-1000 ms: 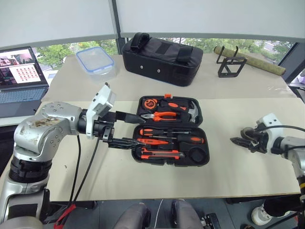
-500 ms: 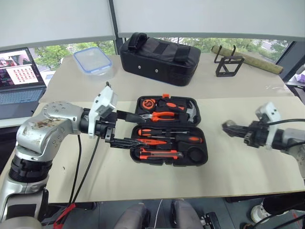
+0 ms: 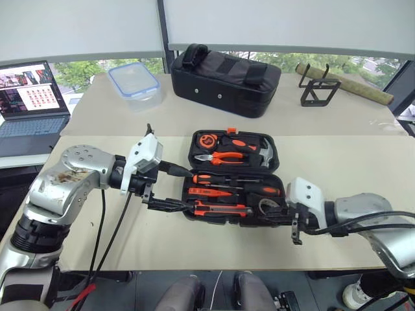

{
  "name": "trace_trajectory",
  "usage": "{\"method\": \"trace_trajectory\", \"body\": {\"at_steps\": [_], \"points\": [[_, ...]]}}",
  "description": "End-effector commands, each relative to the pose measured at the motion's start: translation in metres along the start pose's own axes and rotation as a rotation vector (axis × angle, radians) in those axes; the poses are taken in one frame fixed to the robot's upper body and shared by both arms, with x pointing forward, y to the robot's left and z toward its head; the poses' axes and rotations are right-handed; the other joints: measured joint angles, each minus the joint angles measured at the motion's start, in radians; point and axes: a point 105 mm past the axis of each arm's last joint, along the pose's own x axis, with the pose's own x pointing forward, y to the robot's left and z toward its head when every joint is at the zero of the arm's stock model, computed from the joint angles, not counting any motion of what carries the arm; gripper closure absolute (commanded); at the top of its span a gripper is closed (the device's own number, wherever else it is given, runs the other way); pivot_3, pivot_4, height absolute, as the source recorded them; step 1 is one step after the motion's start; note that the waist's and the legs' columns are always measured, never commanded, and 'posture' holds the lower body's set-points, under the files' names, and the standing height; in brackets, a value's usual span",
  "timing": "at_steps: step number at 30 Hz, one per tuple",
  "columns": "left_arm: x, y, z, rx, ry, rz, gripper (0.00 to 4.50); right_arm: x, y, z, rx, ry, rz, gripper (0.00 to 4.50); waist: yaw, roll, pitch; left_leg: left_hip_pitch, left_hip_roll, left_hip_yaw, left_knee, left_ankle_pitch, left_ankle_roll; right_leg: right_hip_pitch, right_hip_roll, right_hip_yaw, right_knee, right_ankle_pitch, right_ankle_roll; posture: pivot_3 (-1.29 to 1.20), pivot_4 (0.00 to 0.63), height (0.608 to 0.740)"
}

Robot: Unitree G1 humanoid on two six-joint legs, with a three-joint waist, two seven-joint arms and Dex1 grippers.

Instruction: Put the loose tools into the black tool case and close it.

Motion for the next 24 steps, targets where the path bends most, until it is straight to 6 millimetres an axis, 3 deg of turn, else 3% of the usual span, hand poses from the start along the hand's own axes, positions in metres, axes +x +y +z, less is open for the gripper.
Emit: {"method": "trace_trajectory", "body": {"at_steps": [1, 6, 10, 14, 18, 20, 24], "points": [[-0.005, 0.002, 0.007, 0.051, 0.009, 0.012, 0.0, -0.002, -0.001, -0.004, -0.059, 0.023, -0.01, 4.46, 0.0, 0.0, 0.0, 0.0, 0.0, 0.0, 0.0, 0.0, 0.0, 0.0, 0.0, 0.0, 0.0, 0.0, 0.0, 0.0, 0.15, 0.717], [-0.006, 0.004, 0.006, 0.058, 0.013, 0.02, 0.0, -0.004, 0.009, -0.004, -0.034, 0.006, 0.041, 2.77, 0.004, 0.0, 0.0, 0.0, 0.0, 0.0, 0.0, 0.0, 0.0, 0.0, 0.0, 0.0, 0.0, 0.0, 0.0, 0.0, 0.15, 0.717], [-0.006, 0.006, 0.005, 0.058, 0.014, 0.026, 0.0, -0.019, 0.018, 0.002, -0.052, 0.018, 0.084, 1.45, 0.009, 0.0, 0.0, -0.001, 0.0, -0.001, 0.0, 0.0, 0.0, 0.001, 0.001, -0.002, -0.001, 0.0, 0.0, 0.0, 0.15, 0.717], [-0.008, 0.011, 0.004, 0.053, 0.012, 0.055, 0.0, -0.036, 0.013, 0.016, -0.031, -0.032, 0.063, 0.08, 0.004, -0.001, 0.001, -0.001, 0.001, -0.002, 0.0, 0.0, 0.0, 0.001, 0.0, -0.001, -0.003, 0.0, 0.0, 0.0, 0.15, 0.717], [-0.012, 0.02, 0.001, 0.039, 0.012, 0.104, 0.0, -0.057, -0.009, 0.033, 0.069, -0.138, -0.023, 0.08, 0.001, -0.001, 0.001, -0.001, 0.001, -0.001, 0.0, 0.0, 0.0, 0.001, 0.0, -0.001, -0.002, 0.0, 0.0, 0.0, 0.15, 0.717], [-0.017, 0.031, -0.011, 0.015, 0.034, 0.166, 0.0, -0.065, -0.029, 0.031, 0.112, -0.157, -0.118, 0.08, 0.002, -0.001, 0.001, -0.001, 0.001, -0.001, 0.0, 0.0, 0.0, 0.001, 0.0, -0.001, -0.002, 0.0, 0.0, 0.0, 0.15, 0.717], [-0.025, 0.053, -0.035, -0.016, 0.079, 0.286, 1.14, -0.071, -0.054, 0.021, 0.199, -0.169, -0.231, 1.15, 0.004, -0.001, 0.001, -0.001, 0.001, -0.001, 0.0, 0.0, 0.0, 0.0, 0.0, -0.001, -0.002, 0.0, 0.0, 0.0, 0.15, 0.717]]}}
